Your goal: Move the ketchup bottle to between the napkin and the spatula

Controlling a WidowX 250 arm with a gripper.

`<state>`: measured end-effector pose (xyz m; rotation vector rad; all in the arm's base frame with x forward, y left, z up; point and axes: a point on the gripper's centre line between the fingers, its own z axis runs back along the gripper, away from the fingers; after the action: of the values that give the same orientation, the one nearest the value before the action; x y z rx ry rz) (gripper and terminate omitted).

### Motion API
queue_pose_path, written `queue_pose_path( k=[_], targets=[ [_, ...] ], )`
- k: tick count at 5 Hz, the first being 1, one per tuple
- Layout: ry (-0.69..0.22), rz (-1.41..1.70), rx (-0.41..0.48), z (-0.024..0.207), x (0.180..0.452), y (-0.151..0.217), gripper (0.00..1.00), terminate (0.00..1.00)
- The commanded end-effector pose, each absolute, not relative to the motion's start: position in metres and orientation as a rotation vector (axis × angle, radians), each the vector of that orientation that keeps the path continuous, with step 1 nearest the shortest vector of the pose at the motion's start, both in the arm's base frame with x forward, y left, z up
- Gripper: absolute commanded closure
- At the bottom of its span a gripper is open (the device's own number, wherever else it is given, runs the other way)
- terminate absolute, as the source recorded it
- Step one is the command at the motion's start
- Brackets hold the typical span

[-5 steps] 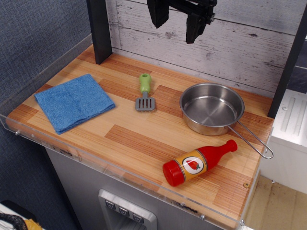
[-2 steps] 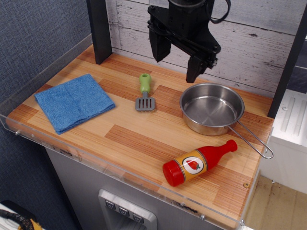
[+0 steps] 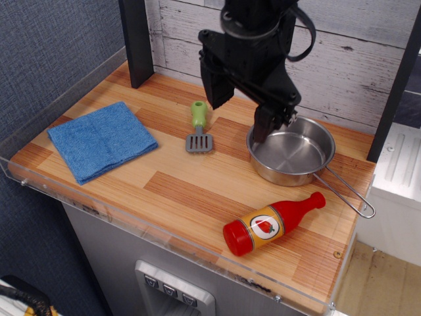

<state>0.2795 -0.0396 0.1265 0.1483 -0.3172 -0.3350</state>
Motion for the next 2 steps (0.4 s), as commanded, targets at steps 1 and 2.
queue_pose_path(
  k=[1, 2],
  targets=[
    [-0.336, -0.4, 0.132, 0.119, 0.253, -0.06, 0.0, 0.0],
    [-0.306, -0.421, 0.119, 0.102, 0.243, -0.07, 0.0, 0.0]
  ],
)
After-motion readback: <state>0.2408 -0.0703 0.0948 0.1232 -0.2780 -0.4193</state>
